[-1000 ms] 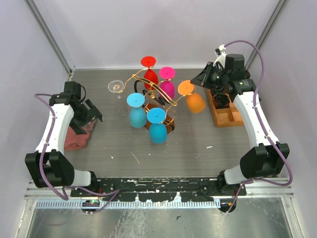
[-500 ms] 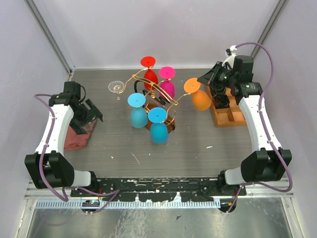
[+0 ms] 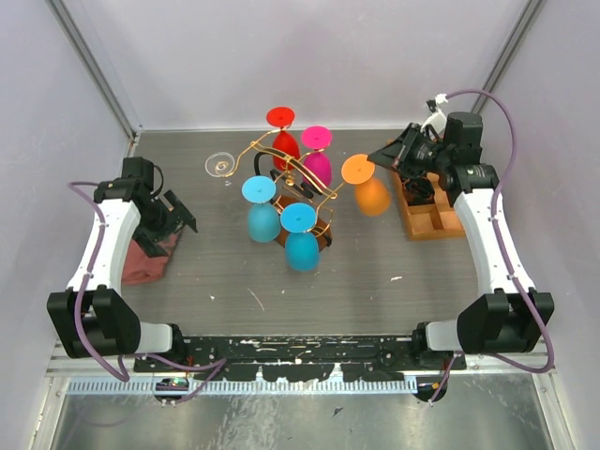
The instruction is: Take the wine glass off the wine glass rack
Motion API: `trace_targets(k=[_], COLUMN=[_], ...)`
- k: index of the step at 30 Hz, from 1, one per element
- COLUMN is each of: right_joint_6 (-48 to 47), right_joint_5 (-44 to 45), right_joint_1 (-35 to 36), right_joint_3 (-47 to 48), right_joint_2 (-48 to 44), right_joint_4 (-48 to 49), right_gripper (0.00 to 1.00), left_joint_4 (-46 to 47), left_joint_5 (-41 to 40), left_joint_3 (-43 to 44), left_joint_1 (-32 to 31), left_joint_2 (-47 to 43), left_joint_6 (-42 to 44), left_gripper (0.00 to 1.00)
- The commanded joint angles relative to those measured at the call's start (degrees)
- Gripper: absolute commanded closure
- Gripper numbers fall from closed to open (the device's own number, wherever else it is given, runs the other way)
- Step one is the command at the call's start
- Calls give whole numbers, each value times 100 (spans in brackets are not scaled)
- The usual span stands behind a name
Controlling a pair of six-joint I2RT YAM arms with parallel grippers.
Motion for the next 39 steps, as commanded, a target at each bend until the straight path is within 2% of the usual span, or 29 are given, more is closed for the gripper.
trace_targets(k=[1, 10, 22, 30, 34, 39], right_joint_6=[352, 747, 884, 800, 344, -732], right_joint_5=[-503, -868, -200, 262, 920, 2733], right_joint_1=[84, 206, 91, -407, -834, -1054], right_joint_3=[101, 514, 1449, 1546, 1559, 2030], right_joint_2=[82, 637, 1046, 1013, 692, 446], right_joint_4=[642, 996, 1197, 1172, 594, -1144], right_gripper=[99, 99, 99, 99, 99, 99], left_joint_4=[118, 191, 253, 250, 257, 324], left_joint_5=[104, 241, 284, 285, 334, 566], left_joint_3=[-148, -273, -373, -344, -290, -296], left_joint_1=[-17, -12, -17, -16, -13, -8], left_joint_2=[-118, -83, -102, -70, -21, -27], left_joint_6=[1, -4, 56, 146, 219, 259], left_gripper=[2, 2, 2, 2, 2, 2])
